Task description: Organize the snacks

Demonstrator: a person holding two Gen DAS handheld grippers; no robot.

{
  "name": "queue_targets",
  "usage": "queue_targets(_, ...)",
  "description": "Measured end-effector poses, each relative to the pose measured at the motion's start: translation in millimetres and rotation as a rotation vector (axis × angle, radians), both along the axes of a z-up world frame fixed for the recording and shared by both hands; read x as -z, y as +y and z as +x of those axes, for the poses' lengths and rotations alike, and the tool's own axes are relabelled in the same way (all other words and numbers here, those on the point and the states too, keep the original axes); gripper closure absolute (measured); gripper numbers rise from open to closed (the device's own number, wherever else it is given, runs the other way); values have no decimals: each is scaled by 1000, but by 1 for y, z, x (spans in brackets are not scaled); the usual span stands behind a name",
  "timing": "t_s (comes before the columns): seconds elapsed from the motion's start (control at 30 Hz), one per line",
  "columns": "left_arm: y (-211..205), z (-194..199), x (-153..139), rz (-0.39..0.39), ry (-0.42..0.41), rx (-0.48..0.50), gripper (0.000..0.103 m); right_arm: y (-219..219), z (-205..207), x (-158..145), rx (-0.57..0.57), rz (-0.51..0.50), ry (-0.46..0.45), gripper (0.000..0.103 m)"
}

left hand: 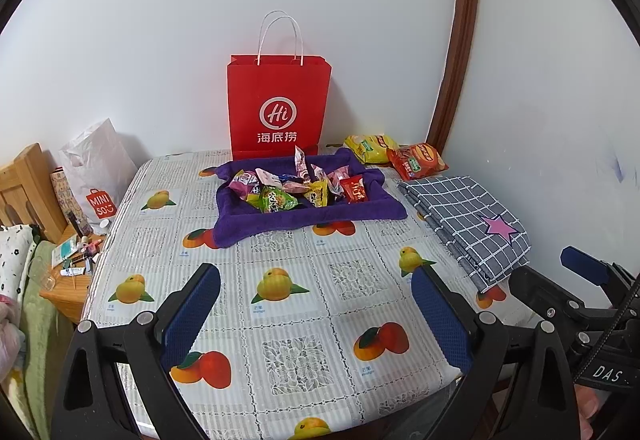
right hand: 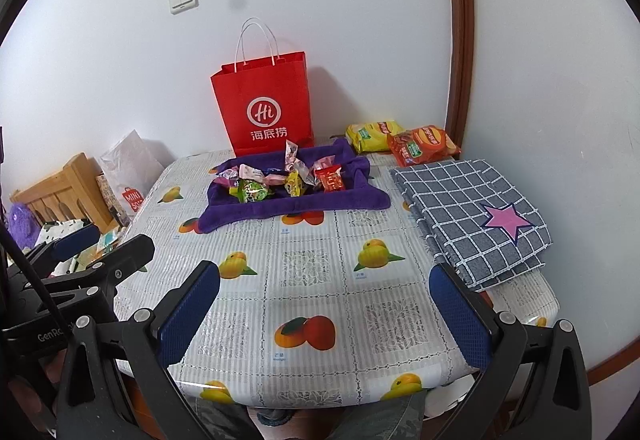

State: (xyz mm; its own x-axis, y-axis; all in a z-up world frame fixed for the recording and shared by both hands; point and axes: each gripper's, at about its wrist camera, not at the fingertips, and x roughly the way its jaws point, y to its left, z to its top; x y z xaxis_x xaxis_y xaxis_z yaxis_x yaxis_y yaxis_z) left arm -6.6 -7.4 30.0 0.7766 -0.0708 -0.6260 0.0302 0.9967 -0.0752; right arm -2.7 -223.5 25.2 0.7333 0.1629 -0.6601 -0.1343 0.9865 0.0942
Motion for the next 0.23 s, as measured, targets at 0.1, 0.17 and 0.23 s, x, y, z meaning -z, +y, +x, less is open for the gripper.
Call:
queue_targets(0.1,0,0,0,0,0,-1,6,0,0,0,-6,2,-3,0)
queue_targets(0.17,0,0,0,0,0,-2,6,1,0,0,-11,5,-3,0)
queue_targets(0.23,0,0,1,-6,-2,-2,6,2,1,0,-15,11,-4,0)
